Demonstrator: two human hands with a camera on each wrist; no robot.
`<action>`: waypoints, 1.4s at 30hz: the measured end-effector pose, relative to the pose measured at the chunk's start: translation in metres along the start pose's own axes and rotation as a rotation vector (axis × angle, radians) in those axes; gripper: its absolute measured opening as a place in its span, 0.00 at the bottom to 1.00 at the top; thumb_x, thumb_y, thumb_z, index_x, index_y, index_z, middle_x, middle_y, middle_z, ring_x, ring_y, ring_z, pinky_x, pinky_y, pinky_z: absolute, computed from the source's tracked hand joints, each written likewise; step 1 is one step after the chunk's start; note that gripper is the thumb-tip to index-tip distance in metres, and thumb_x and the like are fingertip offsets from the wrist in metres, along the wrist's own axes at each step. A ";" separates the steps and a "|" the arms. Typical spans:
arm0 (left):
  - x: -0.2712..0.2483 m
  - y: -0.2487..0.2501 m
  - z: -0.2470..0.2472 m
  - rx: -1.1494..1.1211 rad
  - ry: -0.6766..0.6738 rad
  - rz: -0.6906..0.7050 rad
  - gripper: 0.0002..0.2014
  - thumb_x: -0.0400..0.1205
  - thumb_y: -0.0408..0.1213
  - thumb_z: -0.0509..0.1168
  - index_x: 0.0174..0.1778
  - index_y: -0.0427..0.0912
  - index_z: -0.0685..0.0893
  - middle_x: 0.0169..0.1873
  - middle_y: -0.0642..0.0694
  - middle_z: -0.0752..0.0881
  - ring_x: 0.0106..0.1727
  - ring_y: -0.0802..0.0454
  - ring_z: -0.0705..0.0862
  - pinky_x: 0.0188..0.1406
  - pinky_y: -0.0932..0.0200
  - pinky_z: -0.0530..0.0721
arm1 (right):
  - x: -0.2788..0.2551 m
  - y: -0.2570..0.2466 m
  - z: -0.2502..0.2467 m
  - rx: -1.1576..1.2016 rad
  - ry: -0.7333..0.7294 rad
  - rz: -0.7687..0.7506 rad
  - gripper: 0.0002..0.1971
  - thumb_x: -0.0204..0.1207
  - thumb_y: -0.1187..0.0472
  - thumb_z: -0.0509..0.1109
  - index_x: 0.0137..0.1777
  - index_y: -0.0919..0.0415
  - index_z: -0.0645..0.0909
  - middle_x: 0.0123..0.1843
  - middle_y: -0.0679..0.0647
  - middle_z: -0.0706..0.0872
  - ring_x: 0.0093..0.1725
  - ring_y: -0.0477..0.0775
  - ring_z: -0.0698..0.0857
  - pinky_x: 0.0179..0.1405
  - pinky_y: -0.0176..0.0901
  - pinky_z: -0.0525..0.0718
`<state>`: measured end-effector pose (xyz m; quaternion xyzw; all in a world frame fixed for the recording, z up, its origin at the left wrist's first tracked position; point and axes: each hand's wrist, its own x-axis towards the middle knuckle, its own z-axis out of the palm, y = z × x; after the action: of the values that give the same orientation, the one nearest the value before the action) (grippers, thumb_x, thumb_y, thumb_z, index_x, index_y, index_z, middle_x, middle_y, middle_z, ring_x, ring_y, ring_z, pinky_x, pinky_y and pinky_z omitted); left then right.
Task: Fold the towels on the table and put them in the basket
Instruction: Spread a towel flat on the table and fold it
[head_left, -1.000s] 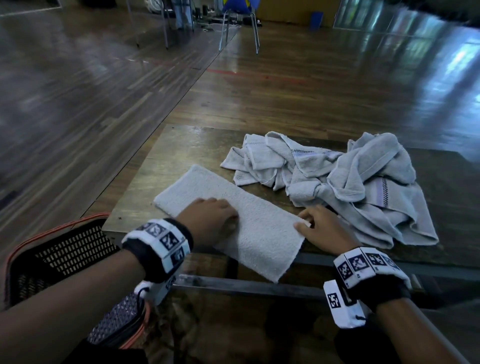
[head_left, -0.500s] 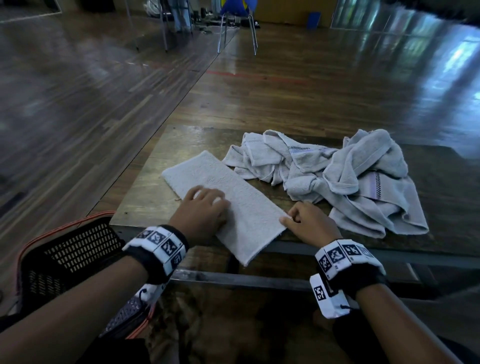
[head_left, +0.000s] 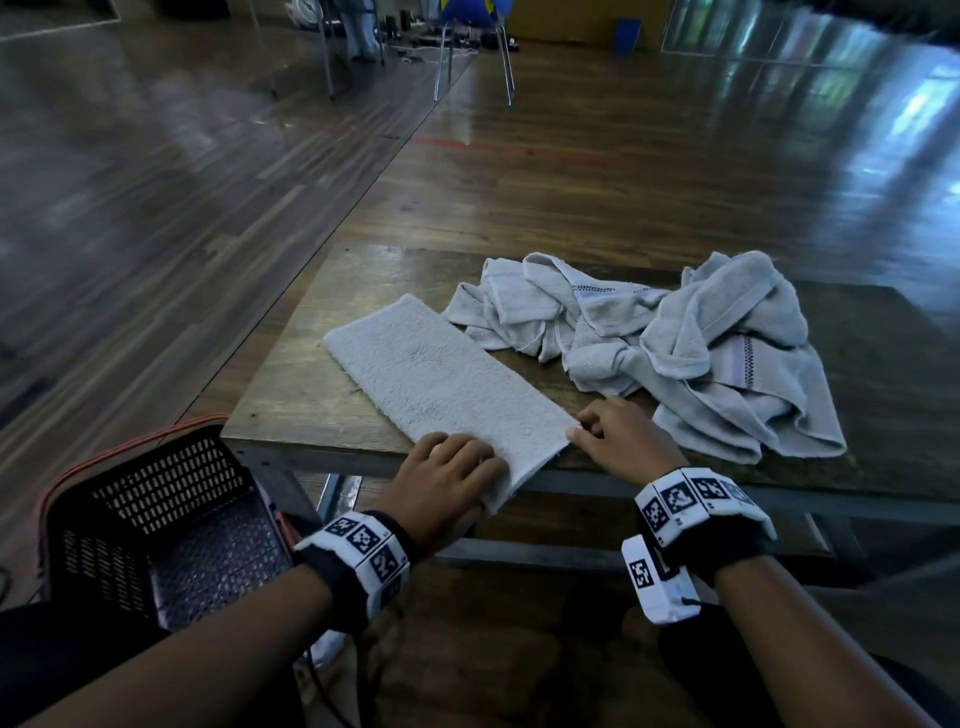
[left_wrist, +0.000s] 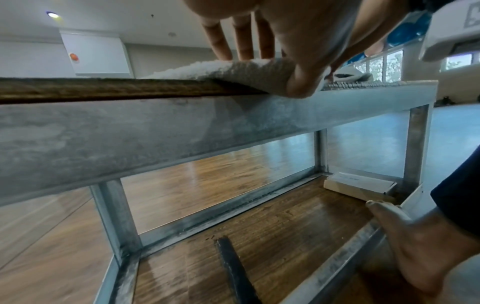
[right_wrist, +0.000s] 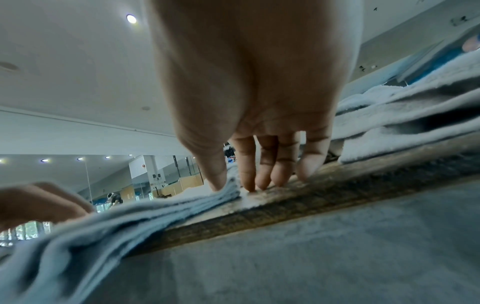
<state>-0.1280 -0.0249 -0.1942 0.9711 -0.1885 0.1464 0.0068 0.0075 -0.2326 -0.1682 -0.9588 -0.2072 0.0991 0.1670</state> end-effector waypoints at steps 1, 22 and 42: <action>0.001 0.001 -0.002 -0.019 0.012 0.000 0.18 0.71 0.49 0.60 0.55 0.50 0.82 0.51 0.51 0.86 0.53 0.50 0.85 0.51 0.54 0.80 | 0.000 0.000 0.001 -0.003 0.015 -0.001 0.14 0.76 0.46 0.65 0.54 0.54 0.80 0.58 0.53 0.80 0.58 0.53 0.80 0.55 0.52 0.80; -0.006 0.066 -0.063 -0.697 0.268 -0.260 0.06 0.82 0.40 0.60 0.53 0.52 0.76 0.39 0.62 0.81 0.41 0.65 0.81 0.36 0.77 0.75 | -0.073 0.045 -0.055 1.251 -0.210 -0.101 0.15 0.67 0.72 0.66 0.54 0.62 0.81 0.50 0.62 0.82 0.48 0.58 0.80 0.46 0.42 0.83; -0.017 0.007 -0.053 -0.931 0.325 -0.700 0.05 0.82 0.37 0.62 0.44 0.40 0.78 0.33 0.52 0.82 0.31 0.66 0.79 0.31 0.72 0.74 | 0.011 -0.039 -0.038 0.841 0.011 -0.154 0.03 0.76 0.58 0.70 0.47 0.52 0.85 0.47 0.50 0.88 0.48 0.47 0.87 0.46 0.36 0.85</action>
<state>-0.1603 -0.0221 -0.1483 0.8356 0.1013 0.1839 0.5076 0.0133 -0.2045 -0.1198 -0.7896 -0.2187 0.1569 0.5514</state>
